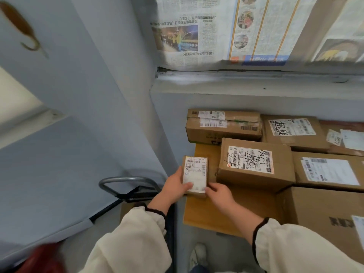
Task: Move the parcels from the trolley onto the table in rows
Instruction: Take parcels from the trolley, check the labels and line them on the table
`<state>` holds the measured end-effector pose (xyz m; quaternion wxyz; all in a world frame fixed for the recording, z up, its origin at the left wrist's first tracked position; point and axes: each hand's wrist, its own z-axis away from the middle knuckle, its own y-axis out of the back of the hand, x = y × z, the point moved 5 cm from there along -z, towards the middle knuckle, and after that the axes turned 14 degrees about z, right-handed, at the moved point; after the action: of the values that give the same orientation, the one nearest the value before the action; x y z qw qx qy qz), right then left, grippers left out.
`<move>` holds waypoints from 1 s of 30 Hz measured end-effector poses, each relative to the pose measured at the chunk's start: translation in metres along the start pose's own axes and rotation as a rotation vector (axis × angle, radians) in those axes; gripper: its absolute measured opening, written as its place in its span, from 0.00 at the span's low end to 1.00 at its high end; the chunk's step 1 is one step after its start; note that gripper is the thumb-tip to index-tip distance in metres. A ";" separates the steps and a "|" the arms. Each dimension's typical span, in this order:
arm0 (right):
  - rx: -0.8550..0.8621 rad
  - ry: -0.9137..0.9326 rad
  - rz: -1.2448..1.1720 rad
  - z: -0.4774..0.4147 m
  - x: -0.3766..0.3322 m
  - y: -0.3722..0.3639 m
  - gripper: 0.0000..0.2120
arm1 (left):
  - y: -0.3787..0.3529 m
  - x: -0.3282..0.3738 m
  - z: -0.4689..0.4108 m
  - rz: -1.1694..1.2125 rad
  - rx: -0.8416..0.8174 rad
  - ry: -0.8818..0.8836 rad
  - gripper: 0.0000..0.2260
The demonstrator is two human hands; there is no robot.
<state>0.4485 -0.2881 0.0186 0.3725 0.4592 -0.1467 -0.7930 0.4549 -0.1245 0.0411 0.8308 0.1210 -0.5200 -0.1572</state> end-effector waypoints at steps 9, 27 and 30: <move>-0.032 -0.092 0.069 0.036 0.041 0.017 0.09 | -0.031 -0.015 0.033 -0.199 -0.046 0.065 0.18; 0.058 -0.016 0.216 0.060 0.065 0.057 0.17 | -0.069 -0.006 0.063 0.185 -0.047 0.276 0.50; -0.020 0.006 0.274 0.063 0.068 0.049 0.05 | -0.069 -0.008 0.066 0.245 -0.039 0.311 0.50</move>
<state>0.3976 -0.3774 0.0380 0.4824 0.4332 -0.1989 -0.7348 0.3825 -0.1871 0.0383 0.9163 0.0635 -0.3929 -0.0446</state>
